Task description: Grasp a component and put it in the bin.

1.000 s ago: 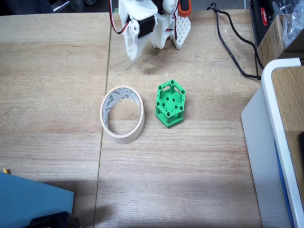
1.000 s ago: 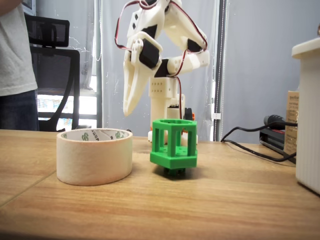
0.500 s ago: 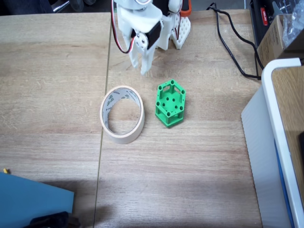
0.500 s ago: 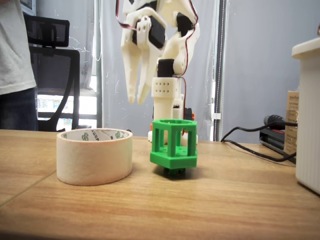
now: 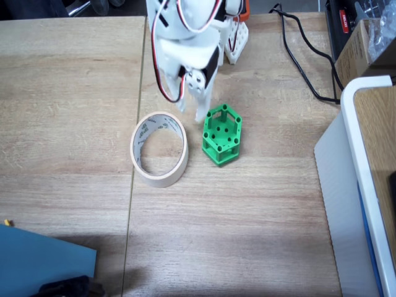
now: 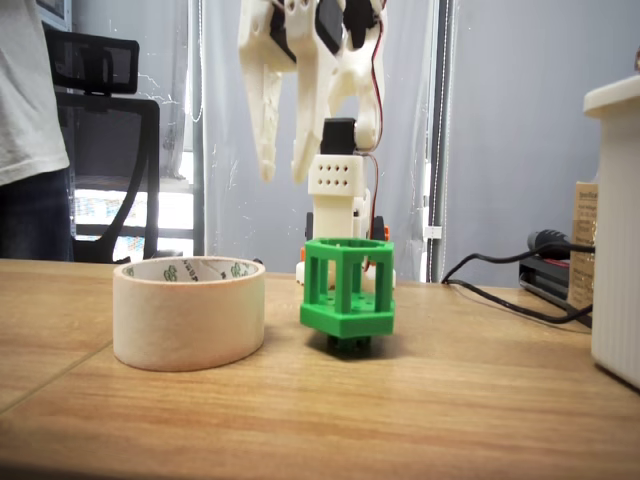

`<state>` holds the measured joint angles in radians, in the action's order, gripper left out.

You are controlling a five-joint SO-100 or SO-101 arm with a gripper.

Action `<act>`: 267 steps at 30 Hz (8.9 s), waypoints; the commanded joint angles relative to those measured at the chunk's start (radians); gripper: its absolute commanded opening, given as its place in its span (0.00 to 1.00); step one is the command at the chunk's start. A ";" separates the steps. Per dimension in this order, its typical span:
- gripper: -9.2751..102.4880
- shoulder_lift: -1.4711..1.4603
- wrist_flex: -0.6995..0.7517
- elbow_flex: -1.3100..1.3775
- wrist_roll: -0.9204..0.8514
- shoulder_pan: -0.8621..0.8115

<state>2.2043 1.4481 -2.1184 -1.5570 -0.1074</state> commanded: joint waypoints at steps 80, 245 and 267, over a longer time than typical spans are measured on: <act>0.08 -0.347 -0.021 0.061 -0.008 0.124; 0.08 0.058 -0.006 0.327 0.000 -0.342; 0.08 0.653 -0.023 -0.293 -0.043 -0.591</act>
<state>2.7734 1.4404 -2.3685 -1.5631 -0.6949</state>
